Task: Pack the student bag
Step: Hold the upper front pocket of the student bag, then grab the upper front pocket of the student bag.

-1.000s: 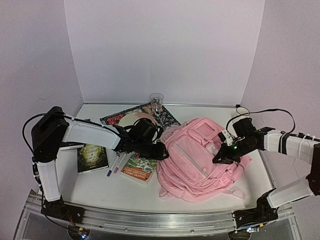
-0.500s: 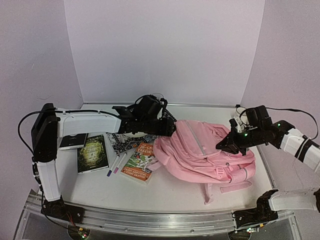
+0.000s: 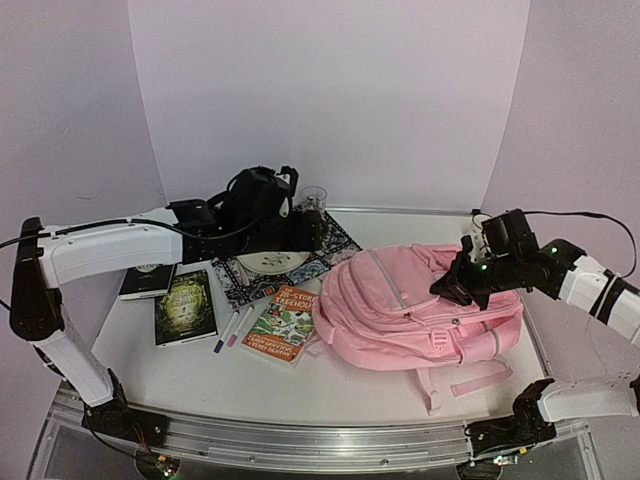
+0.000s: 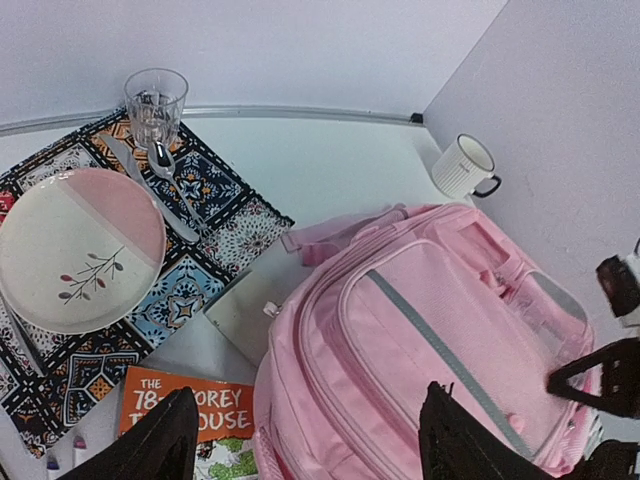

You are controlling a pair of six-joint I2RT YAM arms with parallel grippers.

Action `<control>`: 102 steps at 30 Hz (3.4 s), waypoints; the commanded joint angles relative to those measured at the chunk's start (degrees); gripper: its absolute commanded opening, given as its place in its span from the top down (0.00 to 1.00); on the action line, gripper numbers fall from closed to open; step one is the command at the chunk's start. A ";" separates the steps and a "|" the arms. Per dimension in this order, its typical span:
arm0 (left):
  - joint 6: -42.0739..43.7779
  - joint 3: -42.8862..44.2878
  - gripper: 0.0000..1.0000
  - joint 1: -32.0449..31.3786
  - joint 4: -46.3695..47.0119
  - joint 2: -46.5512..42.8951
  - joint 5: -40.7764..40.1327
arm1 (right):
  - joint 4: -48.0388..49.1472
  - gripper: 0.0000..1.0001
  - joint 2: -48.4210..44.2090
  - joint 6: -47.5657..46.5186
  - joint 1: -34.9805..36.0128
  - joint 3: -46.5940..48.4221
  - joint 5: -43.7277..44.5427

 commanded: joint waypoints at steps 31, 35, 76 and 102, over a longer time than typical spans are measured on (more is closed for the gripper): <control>-28.96 0.51 0.55 -18.12 2.43 8.78 4.08 | 19.19 1.00 6.78 17.50 18.44 4.99 24.51; -32.05 0.90 0.54 -19.46 2.64 9.51 1.34 | 20.64 1.00 7.05 16.38 18.55 4.21 23.76; -44.85 3.57 0.79 -20.01 6.61 18.91 -2.17 | 28.56 1.00 7.50 10.67 22.29 -0.83 21.48; -57.45 -8.61 0.72 -20.05 6.58 13.98 -8.83 | 28.37 1.00 7.43 7.29 22.30 -0.38 19.46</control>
